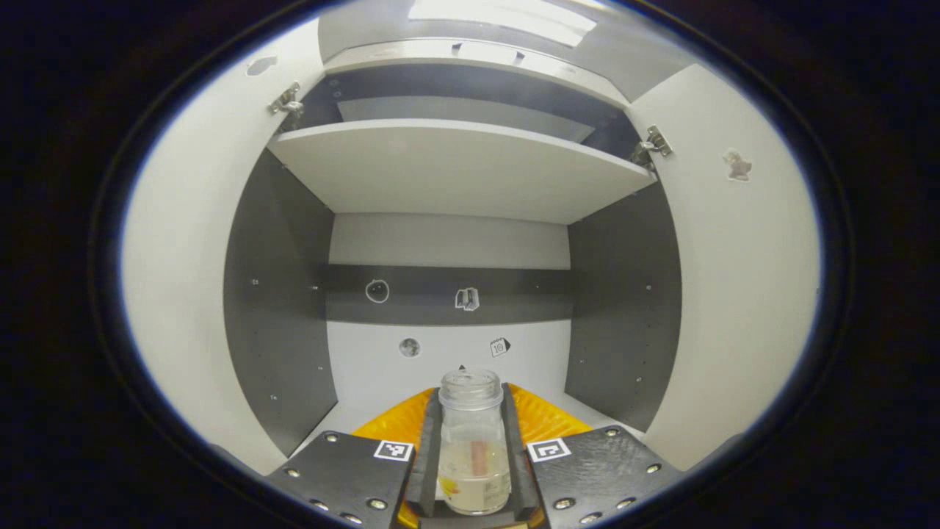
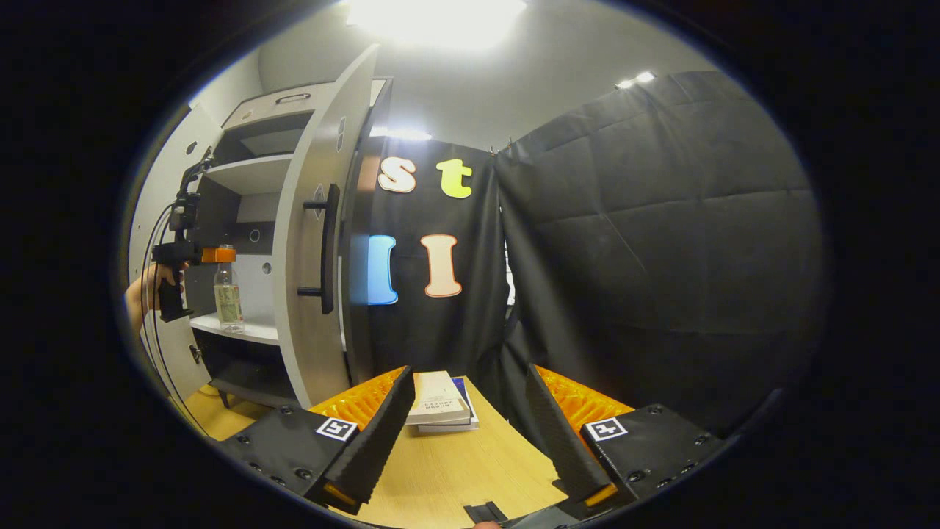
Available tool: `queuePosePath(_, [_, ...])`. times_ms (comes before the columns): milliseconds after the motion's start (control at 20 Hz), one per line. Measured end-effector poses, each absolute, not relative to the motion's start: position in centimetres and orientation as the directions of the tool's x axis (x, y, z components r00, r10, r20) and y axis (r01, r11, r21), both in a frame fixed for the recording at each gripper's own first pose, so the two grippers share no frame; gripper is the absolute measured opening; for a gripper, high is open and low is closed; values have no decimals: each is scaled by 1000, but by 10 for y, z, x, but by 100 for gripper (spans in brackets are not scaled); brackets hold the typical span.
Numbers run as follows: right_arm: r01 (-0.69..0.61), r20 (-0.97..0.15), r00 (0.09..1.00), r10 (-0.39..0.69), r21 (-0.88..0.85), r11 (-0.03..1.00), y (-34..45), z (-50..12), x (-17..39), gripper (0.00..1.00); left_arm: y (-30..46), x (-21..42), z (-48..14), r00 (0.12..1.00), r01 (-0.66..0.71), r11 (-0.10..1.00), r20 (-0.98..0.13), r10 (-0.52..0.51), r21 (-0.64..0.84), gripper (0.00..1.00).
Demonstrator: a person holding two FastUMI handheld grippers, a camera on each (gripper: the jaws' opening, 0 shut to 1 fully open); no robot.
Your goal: Grasp the bottle in the cabinet with the left hand and place it on the coaster, then close the right door with the right hand and the left door with the left hand.
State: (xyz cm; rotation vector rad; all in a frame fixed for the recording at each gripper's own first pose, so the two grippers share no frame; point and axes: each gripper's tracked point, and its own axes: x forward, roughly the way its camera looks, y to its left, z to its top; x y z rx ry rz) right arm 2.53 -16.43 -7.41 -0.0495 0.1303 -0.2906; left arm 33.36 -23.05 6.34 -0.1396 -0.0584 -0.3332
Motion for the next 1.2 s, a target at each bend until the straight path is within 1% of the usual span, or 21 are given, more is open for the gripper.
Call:
queuePosePath(100, [266, -133, 953, -273, -66, 962, -166, -78, 21, 97, -233, 318, 54, 944, 329, 935, 71, -322, -137, 41])
queuePosePath(150, [259, -137, 954, -266, -68, 963, -167, -78, 18, 96, -235, 310, 49, 944, 330, 933, 60, -325, -141, 41])
queuePosePath(650, [183, -175, 966, -190, -57, 981, -167, -92, 3, 97, -246, 234, -14, 941, 331, 932, -17, -337, -150, 41])
queuePosePath(1200, [111, -205, 971, -122, -64, 992, -157, -106, -17, 97, -241, 168, -54, 946, 319, 936, 0, -323, -146, 41])
